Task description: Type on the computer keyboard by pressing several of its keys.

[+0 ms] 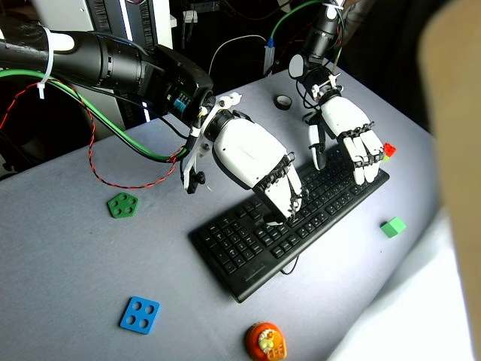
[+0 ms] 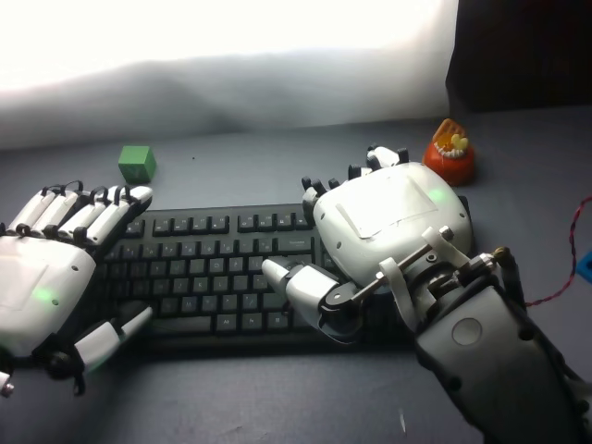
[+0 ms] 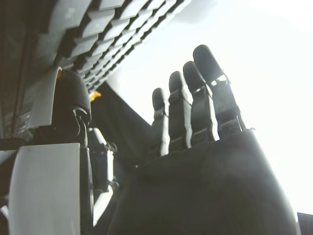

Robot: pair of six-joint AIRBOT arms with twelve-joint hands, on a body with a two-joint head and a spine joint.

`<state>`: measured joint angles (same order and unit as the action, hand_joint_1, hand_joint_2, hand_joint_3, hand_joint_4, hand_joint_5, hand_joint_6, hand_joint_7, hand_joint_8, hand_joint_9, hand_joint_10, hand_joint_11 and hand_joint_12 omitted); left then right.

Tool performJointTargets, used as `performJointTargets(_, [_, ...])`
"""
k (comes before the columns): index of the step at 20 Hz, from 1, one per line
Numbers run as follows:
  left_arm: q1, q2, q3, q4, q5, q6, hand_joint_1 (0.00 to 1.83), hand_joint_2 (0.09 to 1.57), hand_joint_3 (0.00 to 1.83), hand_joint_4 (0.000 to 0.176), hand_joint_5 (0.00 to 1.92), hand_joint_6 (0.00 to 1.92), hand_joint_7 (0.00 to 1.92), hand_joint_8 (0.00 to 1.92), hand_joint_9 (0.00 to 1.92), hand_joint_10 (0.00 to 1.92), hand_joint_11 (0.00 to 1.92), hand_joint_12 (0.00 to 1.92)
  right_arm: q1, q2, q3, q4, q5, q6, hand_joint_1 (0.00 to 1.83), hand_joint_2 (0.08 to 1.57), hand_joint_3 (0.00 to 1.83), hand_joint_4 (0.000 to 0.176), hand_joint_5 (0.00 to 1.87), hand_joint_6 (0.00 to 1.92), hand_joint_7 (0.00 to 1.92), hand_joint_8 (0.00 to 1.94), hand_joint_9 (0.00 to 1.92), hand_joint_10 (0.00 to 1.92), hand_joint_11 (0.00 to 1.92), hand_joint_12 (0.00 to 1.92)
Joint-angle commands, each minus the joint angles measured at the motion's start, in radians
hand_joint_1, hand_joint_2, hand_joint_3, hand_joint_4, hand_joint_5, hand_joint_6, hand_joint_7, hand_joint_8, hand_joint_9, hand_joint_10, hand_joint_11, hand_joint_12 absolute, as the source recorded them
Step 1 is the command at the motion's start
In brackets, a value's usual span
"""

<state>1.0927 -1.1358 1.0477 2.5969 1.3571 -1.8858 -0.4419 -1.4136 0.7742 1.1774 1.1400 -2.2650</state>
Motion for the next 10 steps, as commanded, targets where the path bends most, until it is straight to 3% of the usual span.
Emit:
performJointTargets(1, [-0.002,0.009,0.000,0.023,0.093,0.001,0.33,1.28,0.03,0.018,0.18,0.29,0.35,0.04,0.06,0.84,0.00,1.37,0.001,0.006,-0.005,-0.088,0.056,-0.002,0.12,1.24,0.00,0.000,0.57,0.44,0.84,0.01,0.59,0.93,0.30,1.62])
performJointTargets(3, [-0.010,0.028,-0.012,0.032,0.091,0.001,0.03,1.35,0.02,0.017,0.23,0.27,0.40,0.04,0.11,0.79,0.00,1.38,0.000,0.009,-0.008,-0.088,0.056,-0.006,0.14,1.24,0.00,0.000,0.57,0.45,0.84,0.01,0.58,0.94,0.29,1.65])
performJointTargets(10, [-0.020,0.108,-0.076,0.043,0.082,-0.003,0.00,1.32,0.00,0.011,0.27,0.27,0.43,0.04,0.14,0.80,0.00,1.44,-0.002,0.008,-0.016,-0.088,0.056,-0.007,0.12,1.24,0.00,0.000,0.56,0.48,0.85,0.01,0.59,0.97,0.31,1.65])
